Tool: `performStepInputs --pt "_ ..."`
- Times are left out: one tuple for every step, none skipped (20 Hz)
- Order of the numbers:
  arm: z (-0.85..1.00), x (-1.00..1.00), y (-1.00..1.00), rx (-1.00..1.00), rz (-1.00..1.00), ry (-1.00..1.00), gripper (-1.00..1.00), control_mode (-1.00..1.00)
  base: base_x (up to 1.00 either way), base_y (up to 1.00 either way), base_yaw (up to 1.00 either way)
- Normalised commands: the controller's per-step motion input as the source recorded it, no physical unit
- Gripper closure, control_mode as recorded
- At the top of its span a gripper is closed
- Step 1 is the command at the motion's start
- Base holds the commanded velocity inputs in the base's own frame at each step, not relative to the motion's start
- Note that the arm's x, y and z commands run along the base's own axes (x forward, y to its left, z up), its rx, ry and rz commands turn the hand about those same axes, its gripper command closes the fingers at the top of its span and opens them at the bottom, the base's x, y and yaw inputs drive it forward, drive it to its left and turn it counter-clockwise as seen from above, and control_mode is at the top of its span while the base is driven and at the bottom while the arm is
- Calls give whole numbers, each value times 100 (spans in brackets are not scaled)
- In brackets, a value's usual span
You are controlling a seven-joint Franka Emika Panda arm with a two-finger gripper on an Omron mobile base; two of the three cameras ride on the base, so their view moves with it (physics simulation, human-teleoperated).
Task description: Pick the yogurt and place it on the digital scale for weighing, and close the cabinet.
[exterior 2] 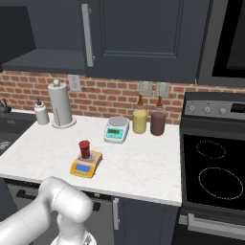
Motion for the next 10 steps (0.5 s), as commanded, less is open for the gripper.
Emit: performStepInputs --pt "46 -22 2 0 0 0 -100 -100 0 0 0" --pt "45 -21 1 0 0 0 -100 -100 0 0 0" --pt "46 -20 0 0 0 0 -100 -100 0 0 0" --pt "38 -25 0 0 0 0 -100 -100 0 0 0" --pt "33 -29 0 0 0 -2 -100 -100 0 0 0" --pt "25 -32 0 0 0 -5 -100 -100 0 0 0" --pt "24 -32 0 1 0 -6 -100 -100 0 0 0" --pt "21 -32 -2 2 0 -7 -100 -100 0 0 0" --pt "12 -29 -5 7 1 -6 -100 -100 0 0 0" --pt "15 -31 -16 9 4 -7 -100 -100 0 0 0"
